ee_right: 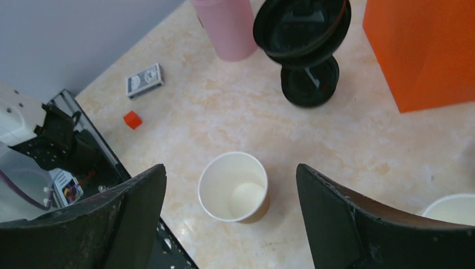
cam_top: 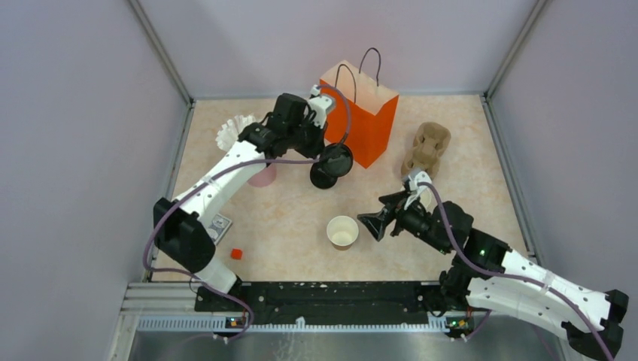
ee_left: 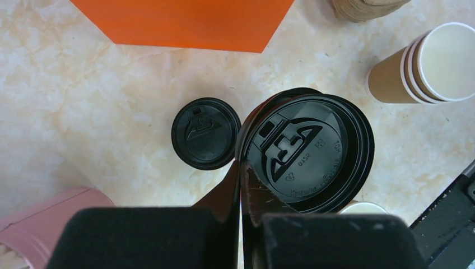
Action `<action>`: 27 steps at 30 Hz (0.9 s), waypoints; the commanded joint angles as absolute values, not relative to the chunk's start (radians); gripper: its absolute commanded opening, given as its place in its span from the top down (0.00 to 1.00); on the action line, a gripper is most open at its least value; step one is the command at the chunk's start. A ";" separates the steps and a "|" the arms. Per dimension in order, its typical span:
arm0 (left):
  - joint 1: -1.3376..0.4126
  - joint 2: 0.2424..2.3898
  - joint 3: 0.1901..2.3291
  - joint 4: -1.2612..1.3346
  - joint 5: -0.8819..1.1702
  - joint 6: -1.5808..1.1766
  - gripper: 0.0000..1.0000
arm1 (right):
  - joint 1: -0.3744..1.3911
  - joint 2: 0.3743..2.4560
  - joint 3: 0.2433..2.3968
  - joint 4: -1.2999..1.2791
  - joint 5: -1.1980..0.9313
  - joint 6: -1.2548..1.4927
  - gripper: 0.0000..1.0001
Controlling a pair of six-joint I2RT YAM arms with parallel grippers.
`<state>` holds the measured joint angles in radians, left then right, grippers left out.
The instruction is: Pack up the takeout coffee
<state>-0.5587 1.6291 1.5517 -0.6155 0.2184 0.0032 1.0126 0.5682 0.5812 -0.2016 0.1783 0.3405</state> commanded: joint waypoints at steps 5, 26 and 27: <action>-0.559 1.568 1.401 -0.476 0.040 -0.009 1.00 | 1.021 0.552 0.641 -0.070 0.205 0.332 0.21; -0.540 1.888 1.528 -0.465 -0.059 -0.015 0.93 | 1.021 0.488 0.652 -0.245 0.201 0.439 0.23; -0.540 1.881 1.527 -0.465 -0.051 -0.010 0.93 | 1.021 0.488 0.649 -0.246 0.202 0.443 0.23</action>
